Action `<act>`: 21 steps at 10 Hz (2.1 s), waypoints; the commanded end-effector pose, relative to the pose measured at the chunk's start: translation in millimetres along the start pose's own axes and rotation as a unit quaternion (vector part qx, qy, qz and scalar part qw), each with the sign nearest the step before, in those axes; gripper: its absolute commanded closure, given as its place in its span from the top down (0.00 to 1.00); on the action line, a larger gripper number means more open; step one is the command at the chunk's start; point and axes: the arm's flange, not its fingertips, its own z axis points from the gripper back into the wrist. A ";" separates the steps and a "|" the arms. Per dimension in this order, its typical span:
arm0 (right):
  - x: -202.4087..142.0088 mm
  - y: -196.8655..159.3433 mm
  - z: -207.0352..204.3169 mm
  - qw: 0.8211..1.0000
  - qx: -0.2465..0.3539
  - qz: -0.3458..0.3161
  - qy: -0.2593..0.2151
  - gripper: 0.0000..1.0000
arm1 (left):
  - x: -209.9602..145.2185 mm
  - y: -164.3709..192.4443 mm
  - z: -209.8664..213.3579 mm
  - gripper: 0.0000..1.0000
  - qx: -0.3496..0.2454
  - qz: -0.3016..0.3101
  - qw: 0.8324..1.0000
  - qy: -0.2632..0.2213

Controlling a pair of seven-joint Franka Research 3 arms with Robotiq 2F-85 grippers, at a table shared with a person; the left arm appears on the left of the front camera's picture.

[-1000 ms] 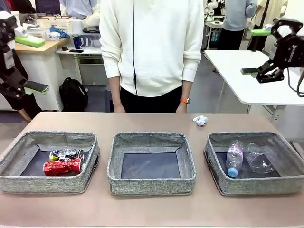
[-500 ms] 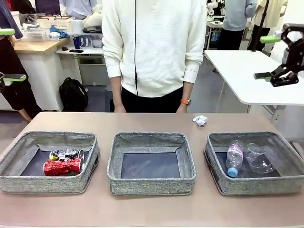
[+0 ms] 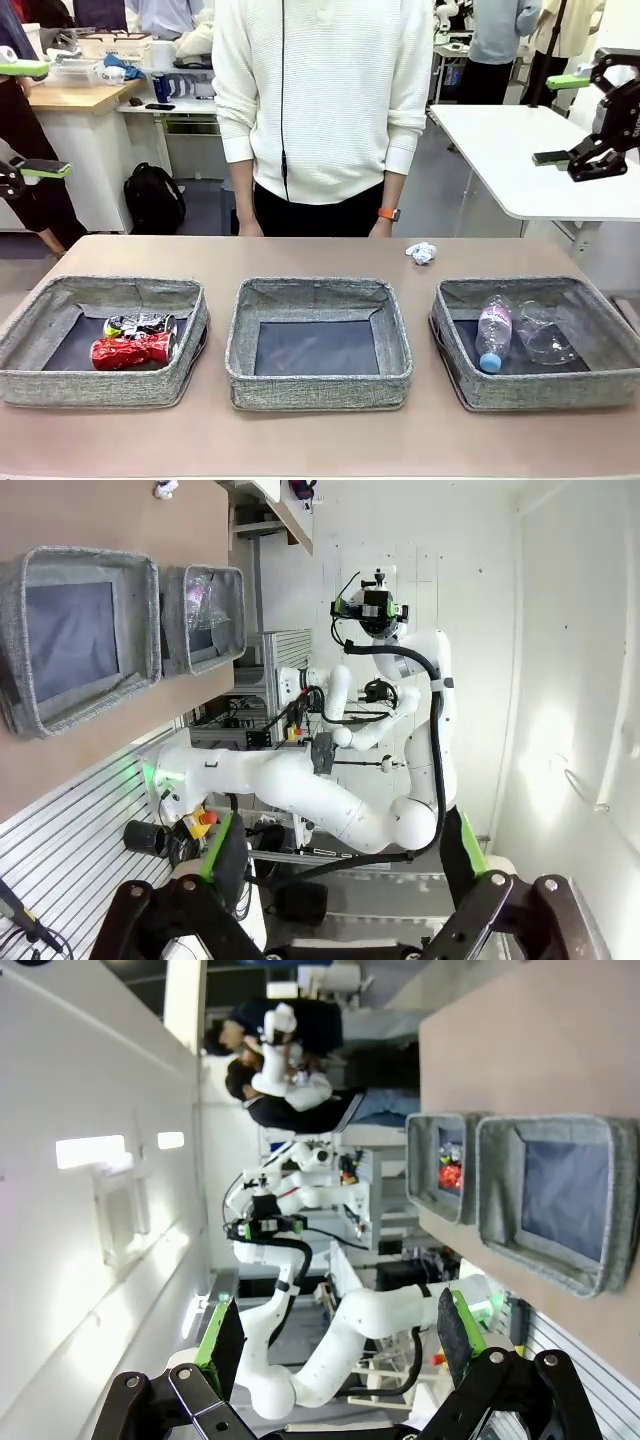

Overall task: Sort the waste into the appropriate baskets.
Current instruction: Place the picked waste into the Fabric basket indicated by the person, then pick up the waste item pointed out by the person.

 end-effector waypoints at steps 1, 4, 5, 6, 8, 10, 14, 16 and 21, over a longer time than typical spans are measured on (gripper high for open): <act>2.3 1.8 -2.3 1.000 0.009 0.000 -0.002 1.00 | 1.2 0.2 5.5 1.00 0.001 -0.010 1.000 0.004; 2.3 1.8 -2.3 1.000 0.009 0.000 -0.002 1.00 | 1.2 0.2 5.5 1.00 0.001 -0.010 1.000 0.004; 2.3 1.8 -2.3 1.000 0.009 0.000 -0.002 1.00 | 1.2 0.2 5.5 1.00 0.001 -0.010 1.000 0.004; 2.3 1.8 -2.3 1.000 0.009 0.000 -0.002 1.00 | 1.2 0.2 5.5 1.00 0.001 -0.010 1.000 0.004; 2.3 1.8 -2.3 1.000 0.009 0.000 -0.002 1.00 | 1.2 0.2 5.5 1.00 0.001 -0.010 1.000 0.004; 2.3 1.8 -2.3 1.000 0.009 0.000 -0.002 1.00 | 1.2 0.2 5.5 1.00 0.001 -0.010 1.000 0.004; 2.3 1.8 -2.3 1.000 0.009 0.000 -0.002 1.00 | 1.2 0.2 5.5 1.00 0.001 -0.010 1.000 0.004; 2.3 1.8 -2.3 1.000 0.009 0.000 -0.002 1.00 | 1.2 0.2 5.5 1.00 0.001 -0.010 1.000 0.004; 0.0 -0.1 0.0 1.000 0.000 0.000 0.000 1.00 | 1.2 0.2 5.5 1.00 0.001 -0.010 1.000 0.004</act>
